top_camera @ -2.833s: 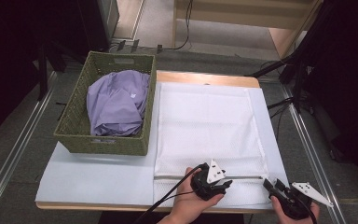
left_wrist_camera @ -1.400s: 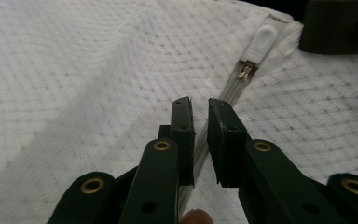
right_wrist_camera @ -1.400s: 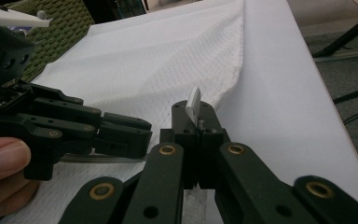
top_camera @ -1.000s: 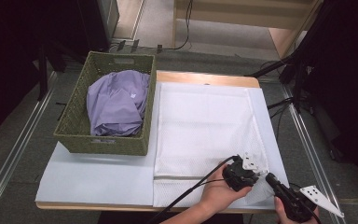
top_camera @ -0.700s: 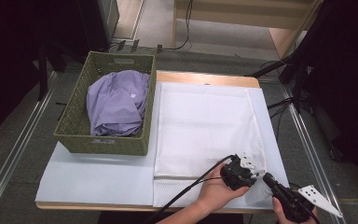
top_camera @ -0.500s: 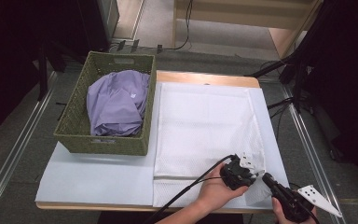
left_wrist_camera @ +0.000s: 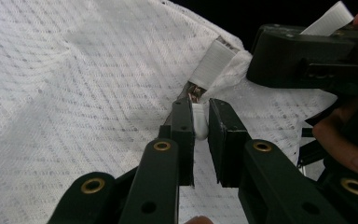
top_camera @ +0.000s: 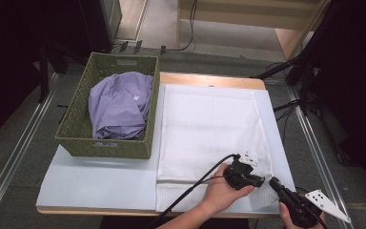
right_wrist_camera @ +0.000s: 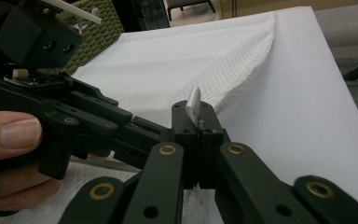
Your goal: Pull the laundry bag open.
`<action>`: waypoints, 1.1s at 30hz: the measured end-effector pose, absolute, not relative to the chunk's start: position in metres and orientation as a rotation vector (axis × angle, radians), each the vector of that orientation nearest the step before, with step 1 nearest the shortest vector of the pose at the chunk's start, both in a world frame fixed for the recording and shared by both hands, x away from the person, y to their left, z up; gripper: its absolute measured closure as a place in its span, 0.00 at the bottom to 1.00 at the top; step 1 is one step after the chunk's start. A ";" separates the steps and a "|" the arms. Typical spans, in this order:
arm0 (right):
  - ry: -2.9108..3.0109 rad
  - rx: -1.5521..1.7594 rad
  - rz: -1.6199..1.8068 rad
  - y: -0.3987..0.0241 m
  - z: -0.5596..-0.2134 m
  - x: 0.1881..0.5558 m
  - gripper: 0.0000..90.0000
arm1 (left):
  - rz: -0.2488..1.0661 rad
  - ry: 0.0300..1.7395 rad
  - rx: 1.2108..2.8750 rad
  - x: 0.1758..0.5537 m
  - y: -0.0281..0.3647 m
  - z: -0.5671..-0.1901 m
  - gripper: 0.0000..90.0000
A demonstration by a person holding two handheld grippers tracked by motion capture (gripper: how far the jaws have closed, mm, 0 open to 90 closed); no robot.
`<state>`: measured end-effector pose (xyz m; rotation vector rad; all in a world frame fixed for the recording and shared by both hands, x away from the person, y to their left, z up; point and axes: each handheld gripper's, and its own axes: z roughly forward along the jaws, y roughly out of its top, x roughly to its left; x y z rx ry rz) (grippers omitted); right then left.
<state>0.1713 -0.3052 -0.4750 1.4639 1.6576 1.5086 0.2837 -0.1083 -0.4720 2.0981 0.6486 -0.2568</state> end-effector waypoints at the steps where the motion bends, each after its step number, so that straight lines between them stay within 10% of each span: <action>1: 1.657 1.463 1.509 -0.305 -0.475 0.171 1.00 | -0.261 0.648 2.112 0.285 -0.108 -0.473 0.90; 8: 1.664 1.460 1.507 -0.304 -0.475 0.171 1.00 | -0.318 0.683 2.126 0.288 -0.109 -0.481 0.75; 33: 1.647 1.515 1.548 -0.310 -0.478 0.172 0.94 | -0.509 0.710 2.055 0.299 -0.102 -0.481 0.97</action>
